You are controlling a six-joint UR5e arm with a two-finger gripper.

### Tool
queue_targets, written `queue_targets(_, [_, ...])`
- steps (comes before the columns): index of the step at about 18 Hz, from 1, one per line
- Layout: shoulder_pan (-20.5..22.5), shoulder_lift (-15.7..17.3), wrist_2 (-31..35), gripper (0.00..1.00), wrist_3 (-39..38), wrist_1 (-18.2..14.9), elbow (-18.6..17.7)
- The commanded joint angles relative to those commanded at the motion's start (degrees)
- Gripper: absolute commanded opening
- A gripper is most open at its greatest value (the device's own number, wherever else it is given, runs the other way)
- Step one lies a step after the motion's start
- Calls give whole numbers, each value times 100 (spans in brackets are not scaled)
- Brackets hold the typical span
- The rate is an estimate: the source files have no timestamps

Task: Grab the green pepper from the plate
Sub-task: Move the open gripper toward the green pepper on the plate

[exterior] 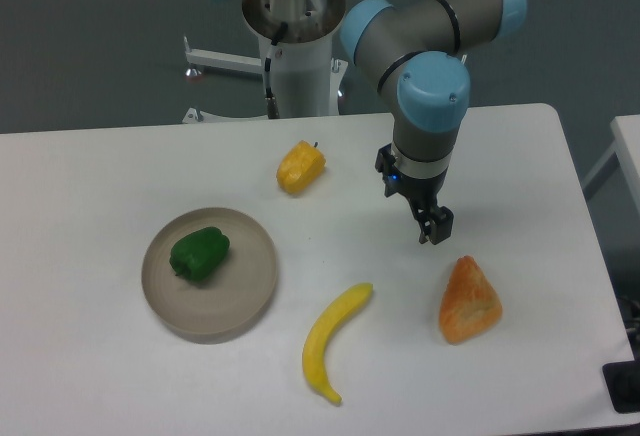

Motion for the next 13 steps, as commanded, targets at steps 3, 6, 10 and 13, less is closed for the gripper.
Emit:
queue_targets(3, [0,-17,0,100,0,0,9])
queue_targets(6, [0,-9,-79,100,0,9,9])
queue_targets(10, [-158,-61,-70,100,-114,26,-70])
queue_targets(13, [-290,-9,-70,100,-123,9,-219])
